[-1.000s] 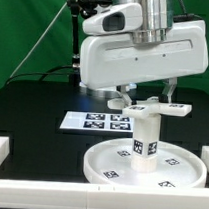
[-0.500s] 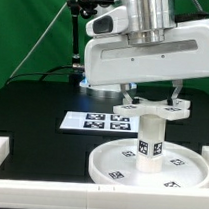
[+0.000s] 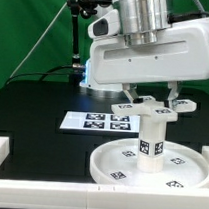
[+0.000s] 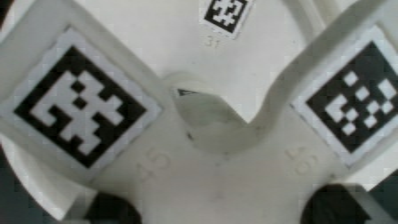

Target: Assemble round table

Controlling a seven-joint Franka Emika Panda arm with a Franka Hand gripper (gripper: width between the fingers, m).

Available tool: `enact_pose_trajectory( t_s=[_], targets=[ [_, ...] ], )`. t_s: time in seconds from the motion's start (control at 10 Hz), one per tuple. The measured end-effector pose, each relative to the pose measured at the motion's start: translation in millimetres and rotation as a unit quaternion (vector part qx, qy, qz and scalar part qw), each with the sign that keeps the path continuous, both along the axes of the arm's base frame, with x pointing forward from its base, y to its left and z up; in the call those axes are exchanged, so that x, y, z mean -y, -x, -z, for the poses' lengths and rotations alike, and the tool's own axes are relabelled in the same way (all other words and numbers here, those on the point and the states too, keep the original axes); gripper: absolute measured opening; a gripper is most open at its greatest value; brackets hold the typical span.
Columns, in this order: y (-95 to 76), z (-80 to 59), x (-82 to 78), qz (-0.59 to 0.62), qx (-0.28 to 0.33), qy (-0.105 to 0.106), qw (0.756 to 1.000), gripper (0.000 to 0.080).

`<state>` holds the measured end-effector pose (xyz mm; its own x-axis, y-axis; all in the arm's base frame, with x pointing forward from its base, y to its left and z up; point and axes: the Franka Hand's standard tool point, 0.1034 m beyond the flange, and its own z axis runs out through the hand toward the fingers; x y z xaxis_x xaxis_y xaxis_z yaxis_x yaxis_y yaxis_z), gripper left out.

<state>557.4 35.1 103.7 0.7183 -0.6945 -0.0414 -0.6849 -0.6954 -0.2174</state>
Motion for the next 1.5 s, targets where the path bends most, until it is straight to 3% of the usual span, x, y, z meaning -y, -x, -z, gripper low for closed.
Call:
enact_pose_trajectory(
  t_s=[0.4, 0.7, 1.2, 1.5],
  targets=[
    [-0.4, -0.3, -0.3, 0.171, -0.014, -0.023, 0.985, 0.0445],
    [-1.0, -0.5, -1.2, 0.288, -0.032, -0.039, 0.956, 0.0445],
    [-1.9, -0.8, -0.1, 0.477, -0.066, -0.080, 0.873, 0.0445],
    [-2.1, -2.1, -0.2, 0.462, -0.065, -0.082, 0.881, 0.0473]
  ],
)
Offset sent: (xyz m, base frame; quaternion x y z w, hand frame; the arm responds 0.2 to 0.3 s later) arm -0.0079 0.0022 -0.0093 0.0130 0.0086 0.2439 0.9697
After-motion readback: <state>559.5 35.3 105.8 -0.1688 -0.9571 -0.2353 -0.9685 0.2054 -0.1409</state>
